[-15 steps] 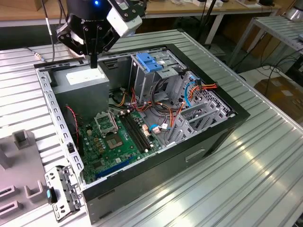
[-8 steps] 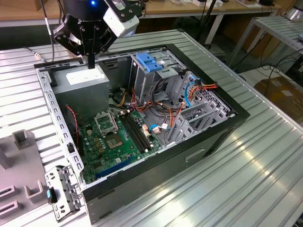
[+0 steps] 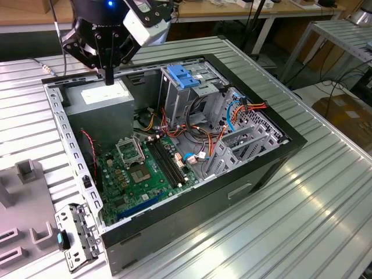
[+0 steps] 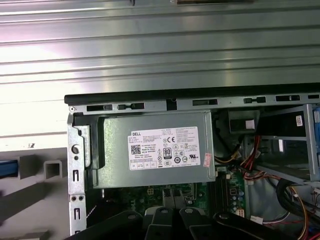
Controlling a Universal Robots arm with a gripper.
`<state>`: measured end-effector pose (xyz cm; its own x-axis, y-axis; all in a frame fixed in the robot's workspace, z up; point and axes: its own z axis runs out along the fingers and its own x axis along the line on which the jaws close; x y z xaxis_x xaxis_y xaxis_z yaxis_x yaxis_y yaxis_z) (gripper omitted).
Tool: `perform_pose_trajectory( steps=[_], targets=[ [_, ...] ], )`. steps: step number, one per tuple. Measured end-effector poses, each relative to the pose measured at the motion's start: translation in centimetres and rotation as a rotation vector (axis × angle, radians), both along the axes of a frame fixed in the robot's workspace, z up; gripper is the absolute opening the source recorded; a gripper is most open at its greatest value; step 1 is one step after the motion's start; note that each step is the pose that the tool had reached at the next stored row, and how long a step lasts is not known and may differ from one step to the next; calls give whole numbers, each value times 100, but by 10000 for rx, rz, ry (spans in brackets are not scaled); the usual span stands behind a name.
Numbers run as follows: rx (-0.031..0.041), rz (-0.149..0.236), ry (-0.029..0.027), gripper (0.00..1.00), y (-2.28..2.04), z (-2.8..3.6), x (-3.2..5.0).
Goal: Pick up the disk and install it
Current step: 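Reach for the disk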
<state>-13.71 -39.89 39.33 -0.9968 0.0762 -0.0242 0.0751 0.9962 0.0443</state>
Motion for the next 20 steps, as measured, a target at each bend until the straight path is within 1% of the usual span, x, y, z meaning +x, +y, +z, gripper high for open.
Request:
perform_pose_trajectory(
  steps=[20],
  targets=[
    [0, 0, 1, 11, 0, 0, -109]
  ],
)
